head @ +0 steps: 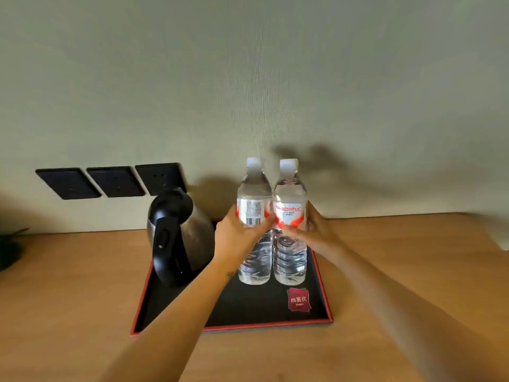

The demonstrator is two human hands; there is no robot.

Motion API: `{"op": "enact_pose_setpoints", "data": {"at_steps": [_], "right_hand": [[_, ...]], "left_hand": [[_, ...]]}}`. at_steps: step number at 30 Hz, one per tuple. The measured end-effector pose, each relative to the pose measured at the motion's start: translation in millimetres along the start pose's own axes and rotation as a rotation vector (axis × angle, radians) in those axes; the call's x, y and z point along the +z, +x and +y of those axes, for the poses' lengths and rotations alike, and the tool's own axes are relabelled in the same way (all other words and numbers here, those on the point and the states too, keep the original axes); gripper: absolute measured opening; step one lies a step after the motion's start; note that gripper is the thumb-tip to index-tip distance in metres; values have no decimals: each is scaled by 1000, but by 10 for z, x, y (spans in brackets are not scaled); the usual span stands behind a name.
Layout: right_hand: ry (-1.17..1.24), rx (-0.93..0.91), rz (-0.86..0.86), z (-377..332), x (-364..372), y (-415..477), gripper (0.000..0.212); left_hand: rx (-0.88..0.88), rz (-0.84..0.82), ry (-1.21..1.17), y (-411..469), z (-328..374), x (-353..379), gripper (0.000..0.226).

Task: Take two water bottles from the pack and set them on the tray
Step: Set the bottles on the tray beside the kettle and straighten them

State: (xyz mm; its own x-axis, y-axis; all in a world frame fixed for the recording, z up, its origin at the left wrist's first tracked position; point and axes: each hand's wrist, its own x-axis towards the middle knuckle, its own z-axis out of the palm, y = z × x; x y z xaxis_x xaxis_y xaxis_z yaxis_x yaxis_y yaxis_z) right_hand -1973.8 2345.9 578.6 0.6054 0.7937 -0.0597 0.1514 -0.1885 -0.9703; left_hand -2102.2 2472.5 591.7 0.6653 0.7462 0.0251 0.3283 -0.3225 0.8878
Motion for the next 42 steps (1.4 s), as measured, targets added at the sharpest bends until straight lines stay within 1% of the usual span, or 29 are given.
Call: {"op": "enact_pose_setpoints", "data": {"at_steps": [3,5,8,12,16,22,25,28,31,34,36,38,40,42], "right_hand": [[-79,14,48,71,-50,210,71],[-108,15,70,134,-95,315,72],[-132,14,112,215,-150,423,67],[-182,18,170,383,-184,531,69],[-195,31,166,523,-190,661,65],[-280,30,90,513,-278,801,77],[-295,14,17,520,-302,792,82],[-326,3,-26,493,-316,774,85],[-374,0,-14,400,-360,746,85],[-404,-23,52,200,-444,733,79],[-415,-89,79,26,-491,720,73],[-441,-174,90,-138,-527,729,66],[-502,-251,88,-285,-542,738,50],[-592,-292,75,-406,-548,764,37]], "left_hand": [[21,-30,-18,264,-129,99,47],[36,-38,-40,409,-212,174,48],[13,-44,-95,543,-290,295,57],[-19,-12,-131,608,-397,432,68],[-20,3,-146,688,-470,562,74],[-9,49,-208,714,-491,667,82],[36,51,-177,689,-478,726,85],[24,51,-133,653,-446,773,88],[-28,30,-103,638,-423,755,97],[-87,-25,-67,629,-394,677,107],[-56,-25,-40,621,-320,601,99],[45,39,12,651,-182,498,86],[177,125,69,708,4,366,73],[259,160,101,774,203,235,56]]}}
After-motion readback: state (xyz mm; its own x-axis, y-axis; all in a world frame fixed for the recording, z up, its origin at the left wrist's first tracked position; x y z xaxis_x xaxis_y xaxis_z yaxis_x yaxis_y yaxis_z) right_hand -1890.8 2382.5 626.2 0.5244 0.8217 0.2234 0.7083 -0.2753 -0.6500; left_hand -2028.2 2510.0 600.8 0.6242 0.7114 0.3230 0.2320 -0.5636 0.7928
